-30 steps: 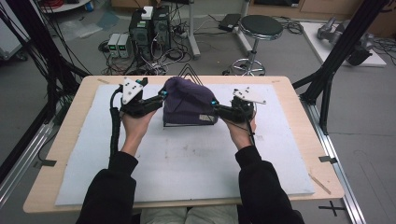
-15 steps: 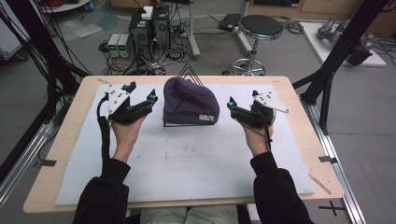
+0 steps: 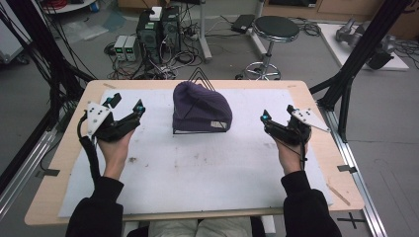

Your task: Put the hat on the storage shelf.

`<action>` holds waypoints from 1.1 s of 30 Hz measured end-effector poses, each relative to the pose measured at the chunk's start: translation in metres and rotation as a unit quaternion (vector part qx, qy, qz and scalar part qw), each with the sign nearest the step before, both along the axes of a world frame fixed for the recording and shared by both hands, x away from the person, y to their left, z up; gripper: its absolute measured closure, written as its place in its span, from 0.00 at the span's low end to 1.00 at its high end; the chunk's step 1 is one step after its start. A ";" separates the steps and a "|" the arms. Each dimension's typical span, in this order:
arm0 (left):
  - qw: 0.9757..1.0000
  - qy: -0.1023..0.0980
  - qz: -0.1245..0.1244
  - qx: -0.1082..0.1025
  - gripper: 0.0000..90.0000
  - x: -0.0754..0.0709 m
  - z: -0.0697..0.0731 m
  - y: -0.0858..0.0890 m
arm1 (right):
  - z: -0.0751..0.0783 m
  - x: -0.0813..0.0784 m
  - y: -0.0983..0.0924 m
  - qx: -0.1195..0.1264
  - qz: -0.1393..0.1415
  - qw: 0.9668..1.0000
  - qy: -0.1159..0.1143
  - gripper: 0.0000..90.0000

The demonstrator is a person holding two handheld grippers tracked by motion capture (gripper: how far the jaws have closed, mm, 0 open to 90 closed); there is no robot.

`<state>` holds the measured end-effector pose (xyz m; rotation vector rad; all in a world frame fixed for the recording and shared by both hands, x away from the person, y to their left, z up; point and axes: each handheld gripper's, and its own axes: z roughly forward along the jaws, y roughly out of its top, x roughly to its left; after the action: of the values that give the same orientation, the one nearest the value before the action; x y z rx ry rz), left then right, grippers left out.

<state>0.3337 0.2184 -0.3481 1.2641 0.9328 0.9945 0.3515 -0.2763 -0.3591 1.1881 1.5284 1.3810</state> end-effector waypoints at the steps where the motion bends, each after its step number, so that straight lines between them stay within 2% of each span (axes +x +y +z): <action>1: 1.000 0.001 0.003 -0.002 0.29 -0.003 -0.002 0.005 | 0.000 -0.002 -0.002 0.001 -0.002 1.000 0.001 0.12; 4: 1.000 0.006 0.011 -0.012 0.29 -0.010 -0.008 0.014 | -0.002 -0.007 -0.009 -0.002 -0.006 1.000 0.003 0.12; 8: 1.000 0.012 0.019 -0.010 0.28 -0.020 -0.014 0.023 | -0.006 -0.016 -0.015 -0.007 -0.008 1.000 0.003 0.12; 10: 1.000 0.013 0.020 -0.008 0.28 -0.025 -0.016 0.026 | -0.008 -0.020 -0.018 -0.009 -0.009 1.000 0.004 0.12; 14: 1.000 0.008 0.017 -0.020 0.27 -0.036 -0.021 0.033 | -0.013 -0.025 -0.024 -0.019 -0.012 1.000 0.011 0.12; 18: 0.999 0.010 0.026 -0.023 0.27 -0.044 -0.025 0.039 | -0.019 -0.030 -0.029 -0.021 -0.017 1.000 0.016 0.12; 24: 0.999 0.024 0.041 -0.021 0.27 -0.052 -0.040 0.048 | -0.036 -0.037 -0.034 -0.020 -0.022 0.999 0.026 0.12; 26: 0.998 0.029 0.048 -0.020 0.27 -0.054 -0.047 0.050 | -0.044 -0.039 -0.034 -0.033 -0.026 0.999 0.022 0.12; 31: 0.997 0.046 0.057 -0.021 0.27 -0.054 -0.061 0.053 | -0.058 -0.042 -0.035 -0.043 -0.031 0.998 0.021 0.12; 33: 0.997 0.052 0.057 -0.018 0.27 -0.053 -0.065 0.054 | -0.064 -0.043 -0.036 -0.056 -0.033 0.998 0.022 0.12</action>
<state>0.2803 0.2722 -0.4134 1.2533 1.1086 1.0045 0.3087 -0.3124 -0.4232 1.1968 1.5624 1.2177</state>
